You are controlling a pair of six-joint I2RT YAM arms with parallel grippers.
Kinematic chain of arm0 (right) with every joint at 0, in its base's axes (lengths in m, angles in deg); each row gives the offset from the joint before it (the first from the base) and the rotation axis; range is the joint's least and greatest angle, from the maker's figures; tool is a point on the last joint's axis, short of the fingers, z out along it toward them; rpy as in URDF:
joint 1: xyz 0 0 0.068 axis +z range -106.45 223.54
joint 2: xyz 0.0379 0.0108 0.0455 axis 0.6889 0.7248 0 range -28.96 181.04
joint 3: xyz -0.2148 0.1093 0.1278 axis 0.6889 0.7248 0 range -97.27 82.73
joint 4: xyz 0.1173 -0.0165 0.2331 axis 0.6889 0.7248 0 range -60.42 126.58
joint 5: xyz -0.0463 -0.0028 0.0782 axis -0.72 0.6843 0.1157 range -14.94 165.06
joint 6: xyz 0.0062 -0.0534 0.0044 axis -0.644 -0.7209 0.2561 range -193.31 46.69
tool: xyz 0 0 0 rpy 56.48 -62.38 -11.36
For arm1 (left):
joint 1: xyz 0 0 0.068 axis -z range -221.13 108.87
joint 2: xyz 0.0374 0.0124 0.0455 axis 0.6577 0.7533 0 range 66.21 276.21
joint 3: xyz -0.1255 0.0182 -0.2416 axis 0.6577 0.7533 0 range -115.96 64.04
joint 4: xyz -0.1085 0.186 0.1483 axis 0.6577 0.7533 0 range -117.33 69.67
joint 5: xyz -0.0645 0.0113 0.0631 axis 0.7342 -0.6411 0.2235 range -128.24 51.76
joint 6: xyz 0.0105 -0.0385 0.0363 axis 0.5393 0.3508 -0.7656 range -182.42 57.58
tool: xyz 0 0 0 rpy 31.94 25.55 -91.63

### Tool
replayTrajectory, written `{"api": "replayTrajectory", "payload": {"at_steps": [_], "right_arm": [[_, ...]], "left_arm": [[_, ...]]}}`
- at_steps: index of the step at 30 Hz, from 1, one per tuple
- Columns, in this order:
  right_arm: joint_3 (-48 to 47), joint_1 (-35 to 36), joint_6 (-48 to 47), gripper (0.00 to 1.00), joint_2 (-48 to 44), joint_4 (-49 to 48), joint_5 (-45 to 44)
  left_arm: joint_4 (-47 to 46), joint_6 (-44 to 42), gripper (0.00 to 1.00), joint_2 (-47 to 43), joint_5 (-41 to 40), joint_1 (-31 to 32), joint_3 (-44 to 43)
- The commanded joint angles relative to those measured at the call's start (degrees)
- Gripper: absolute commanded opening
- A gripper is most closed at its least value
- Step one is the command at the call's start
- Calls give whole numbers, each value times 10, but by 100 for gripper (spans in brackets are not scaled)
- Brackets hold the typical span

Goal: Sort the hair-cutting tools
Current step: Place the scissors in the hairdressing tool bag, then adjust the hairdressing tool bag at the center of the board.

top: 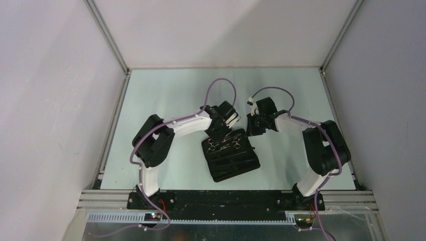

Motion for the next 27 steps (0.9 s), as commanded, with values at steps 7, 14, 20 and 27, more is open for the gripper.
{"api": "replayTrajectory", "payload": {"at_steps": [7,14,20,27], "right_arm": [[-7,13,13,30,-125,22,-47],[-3,98,27,44,-201,138,-171],[30,219,95,46,-256,236,-231],[96,314,195,45,-284,306,-207]], "left_arm": [[-30,28,70,-141,-1,4,47],[-51,71,91,-308,-34,-17,122],[-49,124,100,-465,-76,-59,195],[-38,177,100,-592,-98,-156,289]]}}
